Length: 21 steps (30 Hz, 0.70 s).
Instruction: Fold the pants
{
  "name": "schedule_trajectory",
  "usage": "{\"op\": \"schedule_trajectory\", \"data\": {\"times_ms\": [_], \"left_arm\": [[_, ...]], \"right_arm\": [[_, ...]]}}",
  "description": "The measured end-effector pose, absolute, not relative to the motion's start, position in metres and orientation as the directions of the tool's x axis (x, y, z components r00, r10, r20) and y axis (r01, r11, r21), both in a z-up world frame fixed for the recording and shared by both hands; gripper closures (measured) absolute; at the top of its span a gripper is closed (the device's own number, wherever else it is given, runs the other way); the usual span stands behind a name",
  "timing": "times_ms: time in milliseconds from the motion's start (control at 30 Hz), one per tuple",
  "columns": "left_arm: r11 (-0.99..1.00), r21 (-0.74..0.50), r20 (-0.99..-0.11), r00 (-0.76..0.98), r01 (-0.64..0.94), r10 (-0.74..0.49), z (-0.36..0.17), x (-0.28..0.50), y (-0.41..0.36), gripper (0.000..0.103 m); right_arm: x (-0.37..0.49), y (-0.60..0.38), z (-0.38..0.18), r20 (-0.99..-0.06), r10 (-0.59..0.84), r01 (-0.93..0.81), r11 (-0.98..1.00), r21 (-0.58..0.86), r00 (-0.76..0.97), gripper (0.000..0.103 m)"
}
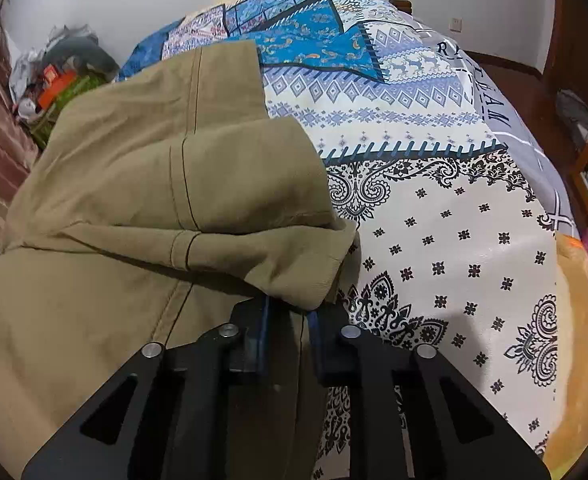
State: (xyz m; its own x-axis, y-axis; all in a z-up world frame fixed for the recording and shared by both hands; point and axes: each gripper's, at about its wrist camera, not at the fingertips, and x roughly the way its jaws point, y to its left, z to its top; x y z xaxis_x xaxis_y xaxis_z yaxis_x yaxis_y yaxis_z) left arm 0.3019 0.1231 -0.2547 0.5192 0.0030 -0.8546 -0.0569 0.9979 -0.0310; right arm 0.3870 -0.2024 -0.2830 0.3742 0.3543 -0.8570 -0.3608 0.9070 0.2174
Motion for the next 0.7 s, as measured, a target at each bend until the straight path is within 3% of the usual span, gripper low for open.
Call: {"op": "schedule_trajectory", "data": {"times_ms": [133,400,467,600,700], "left_arm": [[0.999,0.026,-0.849,0.526,-0.042,0.044,-0.254,0.301,0.117,0.035],[0.994,-0.095,-0.895,0.443,-0.053,-0.062,-0.247,0.307,0.134,0.032],[0.998,-0.052,-0.888,0.458,-0.035,-0.03,-0.237,0.305,0.131,0.03],[0.998,0.023,-0.859,0.51,-0.051,0.046,-0.223,0.305,0.131,0.013],[0.998,0.009,-0.852,0.521,-0.06,0.039,-0.222,0.316,0.138,0.012]], "right_arm": [[0.387,-0.197,-0.283,-0.878,0.314,-0.367,0.914,0.176,0.361,0.091],[0.393,-0.199,-0.266,-0.903,0.276,-0.393,0.91,0.134,0.33,0.089],[0.389,-0.209,-0.25,-0.882,0.314,-0.382,0.908,0.172,0.35,0.078],[0.384,-0.225,-0.22,-0.819,0.386,-0.356,0.903,0.241,0.425,0.059],[0.391,-0.229,-0.208,-0.788,0.392,-0.338,0.908,0.248,0.475,0.047]]}}
